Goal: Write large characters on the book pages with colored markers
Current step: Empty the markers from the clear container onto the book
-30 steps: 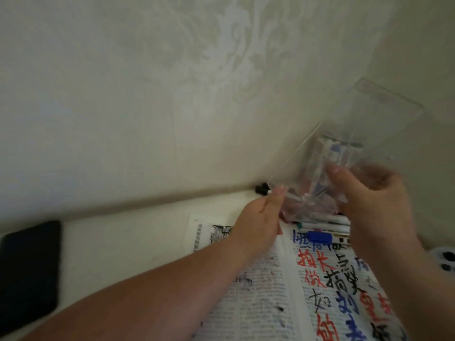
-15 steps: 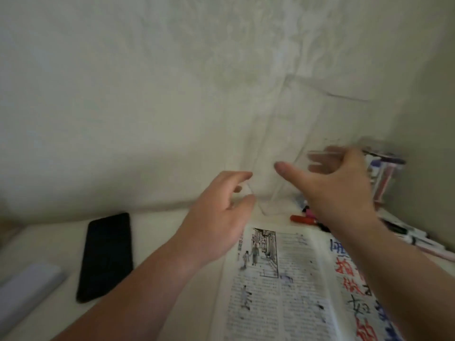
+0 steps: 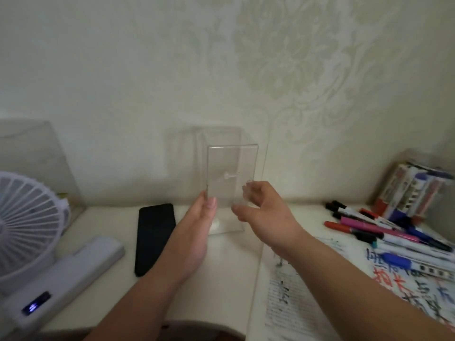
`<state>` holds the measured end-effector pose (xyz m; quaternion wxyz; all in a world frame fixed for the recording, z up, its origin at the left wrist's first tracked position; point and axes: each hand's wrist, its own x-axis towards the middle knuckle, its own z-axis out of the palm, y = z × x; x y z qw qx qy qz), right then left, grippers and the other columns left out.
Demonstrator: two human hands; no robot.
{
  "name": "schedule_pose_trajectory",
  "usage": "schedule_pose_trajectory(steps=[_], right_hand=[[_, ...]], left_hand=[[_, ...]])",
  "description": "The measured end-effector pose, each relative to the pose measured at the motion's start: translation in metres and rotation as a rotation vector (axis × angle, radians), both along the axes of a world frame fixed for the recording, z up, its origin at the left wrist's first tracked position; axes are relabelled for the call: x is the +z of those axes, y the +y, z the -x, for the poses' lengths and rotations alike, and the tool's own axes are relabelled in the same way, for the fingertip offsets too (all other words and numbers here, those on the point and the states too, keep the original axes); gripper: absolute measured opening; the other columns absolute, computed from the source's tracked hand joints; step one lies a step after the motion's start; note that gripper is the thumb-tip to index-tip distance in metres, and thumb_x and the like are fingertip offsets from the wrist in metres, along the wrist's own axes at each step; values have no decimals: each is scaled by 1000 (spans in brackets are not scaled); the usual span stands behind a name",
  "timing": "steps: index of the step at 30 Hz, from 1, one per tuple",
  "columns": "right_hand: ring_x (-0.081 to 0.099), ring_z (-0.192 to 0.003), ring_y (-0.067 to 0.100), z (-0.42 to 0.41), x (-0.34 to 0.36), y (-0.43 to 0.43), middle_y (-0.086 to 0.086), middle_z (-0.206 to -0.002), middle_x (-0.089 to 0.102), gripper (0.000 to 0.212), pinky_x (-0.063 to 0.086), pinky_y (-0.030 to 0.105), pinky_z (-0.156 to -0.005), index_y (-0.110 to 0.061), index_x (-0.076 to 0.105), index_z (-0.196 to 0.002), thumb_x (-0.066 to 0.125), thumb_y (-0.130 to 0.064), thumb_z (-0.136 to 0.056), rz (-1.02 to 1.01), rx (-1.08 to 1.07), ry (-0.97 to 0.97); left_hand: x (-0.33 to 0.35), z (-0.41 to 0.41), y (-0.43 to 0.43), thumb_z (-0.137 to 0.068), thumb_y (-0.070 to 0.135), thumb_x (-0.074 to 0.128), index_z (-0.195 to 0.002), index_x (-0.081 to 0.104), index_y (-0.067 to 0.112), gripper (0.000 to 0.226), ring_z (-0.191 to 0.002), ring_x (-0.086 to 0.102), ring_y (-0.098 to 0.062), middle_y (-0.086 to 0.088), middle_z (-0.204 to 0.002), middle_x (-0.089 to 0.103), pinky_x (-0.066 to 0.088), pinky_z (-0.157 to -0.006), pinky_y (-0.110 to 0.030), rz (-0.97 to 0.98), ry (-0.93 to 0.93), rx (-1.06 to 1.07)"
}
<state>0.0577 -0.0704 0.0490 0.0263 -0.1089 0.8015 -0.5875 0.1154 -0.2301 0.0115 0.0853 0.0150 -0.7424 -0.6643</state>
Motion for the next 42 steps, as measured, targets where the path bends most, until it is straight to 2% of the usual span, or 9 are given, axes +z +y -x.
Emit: schedule_pose_trajectory(steps=[5,8,17,23,29,32,36,39,42], right_hand=[[56,-122,2,3,17,39,-14,-131,59,57,48,28,-103,-25,52,-137,76,-16,-86,-194,6,56],[62,-109,5,10,31,88,-11,-119,63,45,53,28,-94,-23,58,-128,76,-18,-86,-219,-198,137],[59,-85,0,27,44,258,-14,-98,59,41,45,9,-71,-20,54,-121,76,-24,-87,-87,-790,182],[46,-136,25,71,25,301,8,-150,45,119,45,44,-111,-25,16,-159,86,-57,-68,-232,-916,264],[60,-98,21,107,28,299,4,-112,59,62,57,42,-86,-27,54,-110,81,-60,-65,-392,-917,331],[65,-78,16,104,36,302,0,-91,65,51,60,42,-70,-27,49,-81,81,-60,-59,-298,-948,381],[70,-76,9,71,57,297,-4,-87,68,54,62,36,-66,-21,50,-80,89,-52,-61,-23,-976,494],[70,-70,-2,39,73,293,-3,-89,70,52,60,22,-65,-22,46,-80,92,-43,-68,291,-950,441],[78,-77,20,10,73,281,9,-90,77,50,64,38,-74,-17,50,-87,90,-41,-70,546,-797,207]], left_hand=[[27,-19,27,-98,58,48,-135,53,22,51,-116,55,-10,7,-131,55,39,-96,-21,190,445,413],[43,-16,68,-93,23,55,-114,58,11,24,-91,56,-19,4,-106,56,46,-80,-29,335,810,231],[51,104,237,-91,28,67,-121,60,28,31,-80,64,-5,12,-106,66,48,-72,-23,464,230,-293],[41,125,298,-90,25,69,-108,58,33,22,-85,65,-8,13,-97,65,48,-72,-26,428,172,-357],[30,142,287,-89,22,70,-108,61,30,22,-79,64,-6,11,-94,67,48,-68,-17,404,154,-348],[33,152,271,-88,19,72,-106,64,27,21,-80,69,-16,6,-92,70,57,-81,-35,327,121,-308],[43,148,255,-87,30,77,-117,64,21,34,-90,71,-21,-3,-101,70,60,-77,-41,99,27,-330],[48,142,244,-68,48,85,-138,50,20,82,-104,70,-26,-10,-121,64,60,-78,-44,-197,-128,-426],[49,134,233,-71,56,84,-145,47,26,88,-113,67,-40,-20,-133,61,52,-94,-62,-496,-280,-622]])
